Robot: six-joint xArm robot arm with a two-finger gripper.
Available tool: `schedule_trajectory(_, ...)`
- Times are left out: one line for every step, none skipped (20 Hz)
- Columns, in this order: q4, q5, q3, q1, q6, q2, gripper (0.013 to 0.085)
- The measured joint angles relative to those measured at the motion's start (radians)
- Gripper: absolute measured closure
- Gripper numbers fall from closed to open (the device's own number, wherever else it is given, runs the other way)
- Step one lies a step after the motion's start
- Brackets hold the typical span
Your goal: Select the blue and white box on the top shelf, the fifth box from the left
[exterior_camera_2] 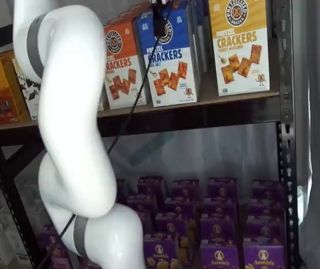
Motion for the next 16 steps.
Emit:
schedule_trajectory(0.005,0.012,-0.006,-0.006,-0.002,-0.001,0.0410)
schedule_trajectory(0.011,0.025,-0.013,-0.012,-0.003,-0.002,0.0410)
schedule_trajectory(0.018,0.043,-0.021,-0.019,-0.004,-0.003,0.0410)
schedule_trajectory(0.023,0.057,-0.027,-0.024,-0.006,-0.005,0.0410)
schedule_trajectory(0.028,0.071,-0.029,-0.031,-0.008,-0.011,0.0410)
schedule_trajectory(0.032,0.086,-0.025,-0.038,-0.010,-0.022,0.0410)
schedule_trajectory(0.032,0.100,-0.019,-0.042,-0.012,-0.035,0.0410)
schedule_trajectory(0.029,0.110,-0.009,-0.044,-0.015,-0.051,0.0410)
schedule_trajectory(0.025,0.114,0.006,-0.044,-0.017,-0.069,0.0410)
schedule_trajectory(0.022,0.113,0.028,-0.046,-0.019,-0.093,0.0410)
schedule_trajectory(0.020,0.105,0.061,-0.049,-0.022,-0.126,0.0410)
schedule_trajectory(0.017,0.111,0.076,-0.050,-0.025,-0.143,0.0410)
schedule_trajectory(0.013,0.118,0.092,-0.052,-0.028,-0.162,0.0410)
schedule_trajectory(0.008,0.124,0.113,-0.055,-0.032,-0.184,0.0410)
schedule_trajectory(0.004,0.129,0.131,-0.057,-0.036,-0.203,0.0410)
schedule_trajectory(0.000,0.133,0.149,-0.060,-0.041,-0.221,0.0410)
